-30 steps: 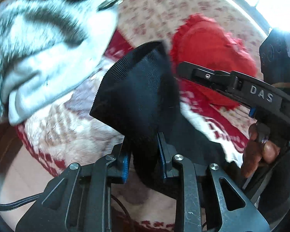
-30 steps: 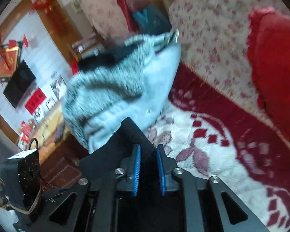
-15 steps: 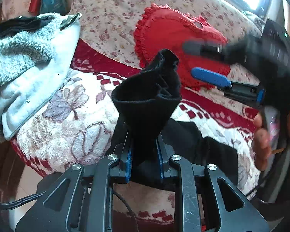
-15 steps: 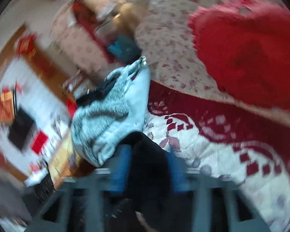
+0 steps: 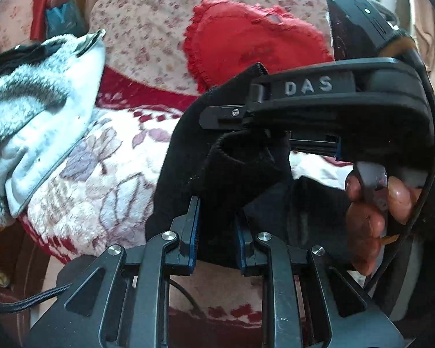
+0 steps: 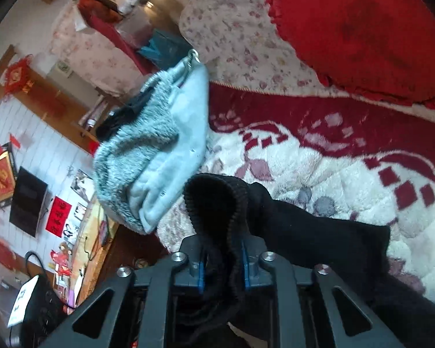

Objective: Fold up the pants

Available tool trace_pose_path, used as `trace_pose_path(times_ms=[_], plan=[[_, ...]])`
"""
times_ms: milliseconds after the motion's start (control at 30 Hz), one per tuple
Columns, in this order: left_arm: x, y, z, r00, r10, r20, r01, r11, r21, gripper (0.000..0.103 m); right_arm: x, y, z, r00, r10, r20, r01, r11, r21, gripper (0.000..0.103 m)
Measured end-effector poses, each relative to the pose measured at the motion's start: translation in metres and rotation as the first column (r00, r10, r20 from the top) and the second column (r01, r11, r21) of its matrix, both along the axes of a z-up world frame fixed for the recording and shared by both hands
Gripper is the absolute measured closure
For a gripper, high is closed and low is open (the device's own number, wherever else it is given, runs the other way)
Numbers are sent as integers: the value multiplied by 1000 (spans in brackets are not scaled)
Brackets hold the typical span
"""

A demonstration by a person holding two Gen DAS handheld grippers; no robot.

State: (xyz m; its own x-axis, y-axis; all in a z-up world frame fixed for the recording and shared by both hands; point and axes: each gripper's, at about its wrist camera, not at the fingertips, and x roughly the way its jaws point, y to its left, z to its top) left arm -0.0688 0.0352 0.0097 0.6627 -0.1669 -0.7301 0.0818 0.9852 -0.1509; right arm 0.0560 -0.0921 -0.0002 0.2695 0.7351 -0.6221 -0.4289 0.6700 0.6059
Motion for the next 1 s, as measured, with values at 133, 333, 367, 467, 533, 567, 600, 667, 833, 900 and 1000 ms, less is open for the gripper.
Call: trace_pose_path(times_ms=[133, 333, 367, 467, 533, 567, 600, 667, 833, 900, 1000], plan=[[-8, -27, 19, 994, -95, 48, 96, 995, -19, 84, -15, -34, 26, 996, -29, 90, 29, 1000, -2, 89], [-19, -80, 21, 958, -284, 29, 285, 958, -40, 83, -50, -109, 30, 981, -155, 119, 161, 986, -35, 89], [-21, -87, 19, 949, -314, 16, 314, 949, -37, 83, -56, -120, 25, 978, -173, 115, 179, 983, -47, 89], [-27, -100, 15, 916, -399, -29, 398, 916, -45, 82, -68, -151, 5, 970, -233, 73, 239, 967, -84, 89], [-30, -102, 13, 917, -398, -34, 398, 917, -9, 82, -70, -170, -11, 957, -286, 53, 291, 946, -143, 89], [-29, -100, 13, 923, -385, -31, 385, 922, 24, 82, -69, -176, -20, 951, -306, 50, 310, 931, -194, 89], [-27, -98, 14, 926, -375, -29, 376, 926, 37, 82, -68, -184, -31, 949, -315, 25, 313, 925, -216, 89], [-20, -89, 16, 938, -344, -29, 345, 937, 45, 82, -66, -192, -45, 951, -306, -35, 295, 937, -186, 89], [5, -72, 16, 969, -248, -11, 248, 964, 92, 82, -73, -211, -35, 930, -369, 7, 360, 905, -228, 67], [14, -69, 14, 972, -234, -11, 234, 967, 102, 82, -77, -221, -25, 919, -394, 37, 390, 886, -250, 66], [29, -75, 5, 975, -222, -15, 222, 967, 125, 82, -84, -230, -11, 903, -422, 75, 427, 868, -254, 66]])
